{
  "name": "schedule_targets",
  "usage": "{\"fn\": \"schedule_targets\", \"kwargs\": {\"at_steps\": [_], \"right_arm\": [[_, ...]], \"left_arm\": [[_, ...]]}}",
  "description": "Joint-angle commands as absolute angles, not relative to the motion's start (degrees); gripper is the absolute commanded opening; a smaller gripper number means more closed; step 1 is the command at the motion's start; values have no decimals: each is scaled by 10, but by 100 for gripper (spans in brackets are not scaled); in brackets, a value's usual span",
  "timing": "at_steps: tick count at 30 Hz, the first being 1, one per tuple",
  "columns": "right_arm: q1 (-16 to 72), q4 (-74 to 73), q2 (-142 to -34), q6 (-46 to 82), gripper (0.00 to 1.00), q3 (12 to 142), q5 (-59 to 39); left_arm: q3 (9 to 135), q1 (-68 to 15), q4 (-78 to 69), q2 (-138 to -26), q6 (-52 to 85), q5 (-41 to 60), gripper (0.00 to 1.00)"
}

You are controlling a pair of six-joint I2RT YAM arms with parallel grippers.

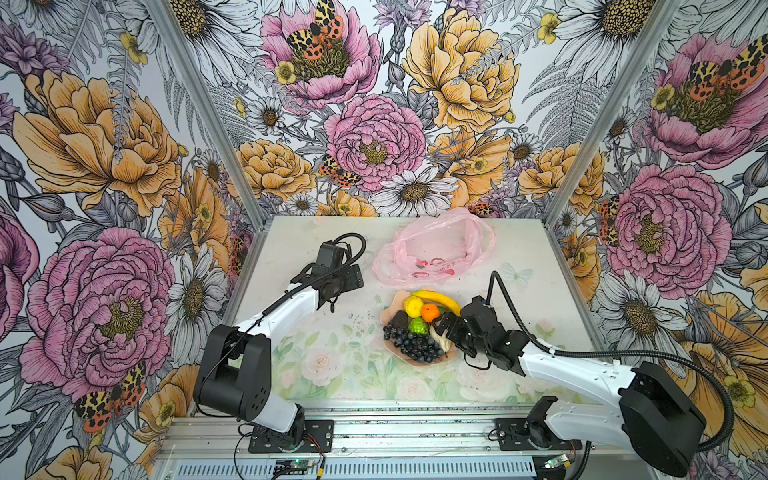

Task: Take the fake fruits out of the plastic bag

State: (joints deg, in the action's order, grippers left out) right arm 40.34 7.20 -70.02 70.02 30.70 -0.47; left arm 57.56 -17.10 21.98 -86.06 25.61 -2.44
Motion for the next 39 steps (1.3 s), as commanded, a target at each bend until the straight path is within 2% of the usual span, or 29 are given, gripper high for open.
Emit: {"fn": "schedule_targets", "kwargs": {"at_steps": [1,16,27,39], "right_arm": [[409,20,-723,692,96,333,-3],[410,-13,-815,662,97,392,-17],[410,18,-781,658,99,374,0],[390,87,-697,630,100,337,6]], "left_arm": [[568,-164,203,-843,263,-40,87],[549,-155,201,-826,269,-49,87],[543,-152,191,-820,274,-54,87],[517,-145,160,-808,281,-60,87]]}}
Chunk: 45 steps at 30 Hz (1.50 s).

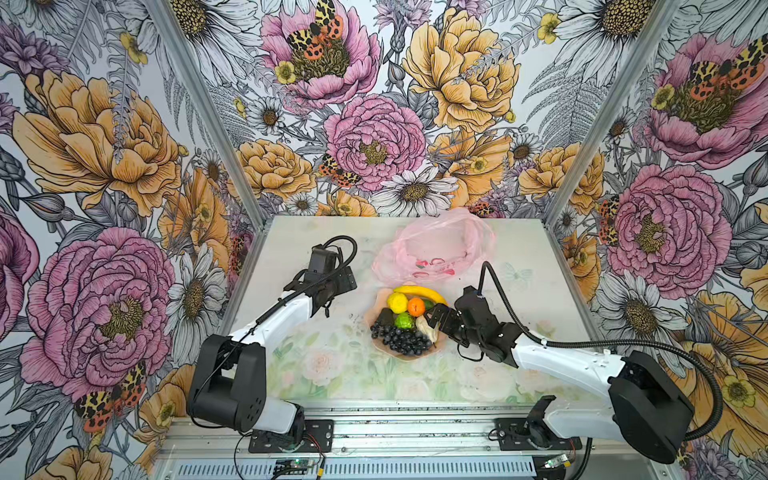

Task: Take the fake fruits out of the plastic bag

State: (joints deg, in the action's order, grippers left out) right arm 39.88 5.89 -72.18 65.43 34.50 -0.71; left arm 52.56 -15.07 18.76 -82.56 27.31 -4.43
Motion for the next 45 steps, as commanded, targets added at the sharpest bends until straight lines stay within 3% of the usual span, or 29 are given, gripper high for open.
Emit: {"fn": "schedule_targets", "kwargs": {"at_steps": [1,6,8,15,21,26,32,36,39,43,45], "right_arm": [[382,102,-685,620,99,338,6],[325,186,-628,520,100,375,15],[301,222,-606,474,99,400,44],[210,227,-583,316,100,467,195],[141,138,-649,190,99,467,296],[76,9,-692,165,99,395,288],[49,-133,-753,114,99,327,263],[27,-222,-798,94,99,302,205],[17,-358,-805,58,100,262,160],[-8,-555,-887,35,99,202,43],[-12,-503,-880,58,99,222,81]], "left_arm": [[515,-145,159,-806,280,-63,87],[498,-142,143,-781,271,-102,87],[495,-139,137,-767,258,-135,99],[472,-133,81,-725,209,-295,98],[414,-98,-13,-728,172,-408,99],[357,-86,-143,-756,97,-490,99],[259,-56,-367,-801,29,-343,99],[261,-45,-398,-825,1,-244,99],[217,2,-527,-879,11,-106,99],[211,-1,-545,-887,6,-105,99],[209,0,-549,-887,10,-110,99]]}}
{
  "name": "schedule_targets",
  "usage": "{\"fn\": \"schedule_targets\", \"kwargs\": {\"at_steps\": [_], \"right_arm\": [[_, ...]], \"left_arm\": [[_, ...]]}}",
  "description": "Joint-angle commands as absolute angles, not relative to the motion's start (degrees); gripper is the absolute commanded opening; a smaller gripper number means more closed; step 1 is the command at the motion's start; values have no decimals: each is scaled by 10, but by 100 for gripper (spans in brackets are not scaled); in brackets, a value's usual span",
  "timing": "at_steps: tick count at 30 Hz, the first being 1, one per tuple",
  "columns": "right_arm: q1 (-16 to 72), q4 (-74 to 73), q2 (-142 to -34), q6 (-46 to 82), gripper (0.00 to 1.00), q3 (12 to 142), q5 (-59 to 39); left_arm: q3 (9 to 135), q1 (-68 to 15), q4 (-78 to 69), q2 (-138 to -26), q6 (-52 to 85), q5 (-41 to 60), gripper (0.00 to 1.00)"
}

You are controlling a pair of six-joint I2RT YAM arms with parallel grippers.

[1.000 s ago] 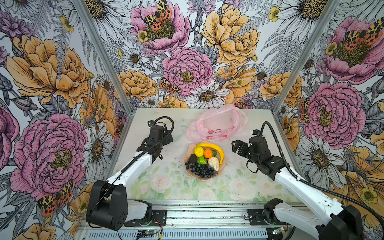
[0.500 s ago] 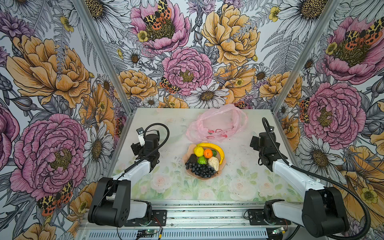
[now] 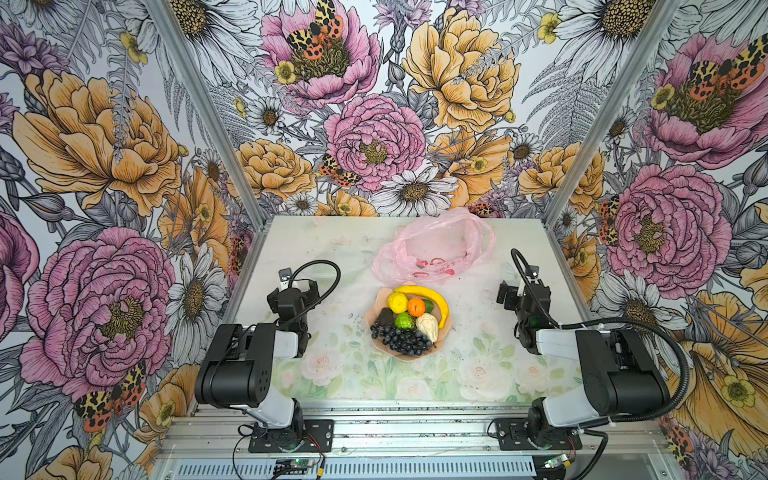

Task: Take the fake fruits out of the plastic bag

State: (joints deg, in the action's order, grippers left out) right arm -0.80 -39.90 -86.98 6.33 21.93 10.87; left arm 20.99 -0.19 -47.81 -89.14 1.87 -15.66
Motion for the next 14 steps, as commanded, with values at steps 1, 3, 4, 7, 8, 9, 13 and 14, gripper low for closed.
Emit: {"fn": "schedule_targets", "kwargs": {"at_steps": [1,3,4,7,8,9,13,14], "right_arm": [[-3,-510,-878,52,99,216,97],[5,-506,-873,36,100,214,86],[3,-509,-884,29,99,220,63],[-3,-493,-880,31,100,225,49],[0,-486,-879,33,99,228,57],[-9,-481,-883,42,100,235,48],[-9,-502,-876,40,99,219,43],[-8,-518,-876,33,99,210,32]], "left_arm": [[208,0,-554,-888,11,-112,99],[207,0,-553,-888,12,-111,99],[207,0,-557,-888,11,-112,99],[206,1,-557,-889,11,-110,99],[207,1,-556,-888,11,-110,99],[207,1,-557,-888,11,-111,99],[206,1,-557,-888,11,-111,99],[206,1,-557,-888,12,-110,99]]}}
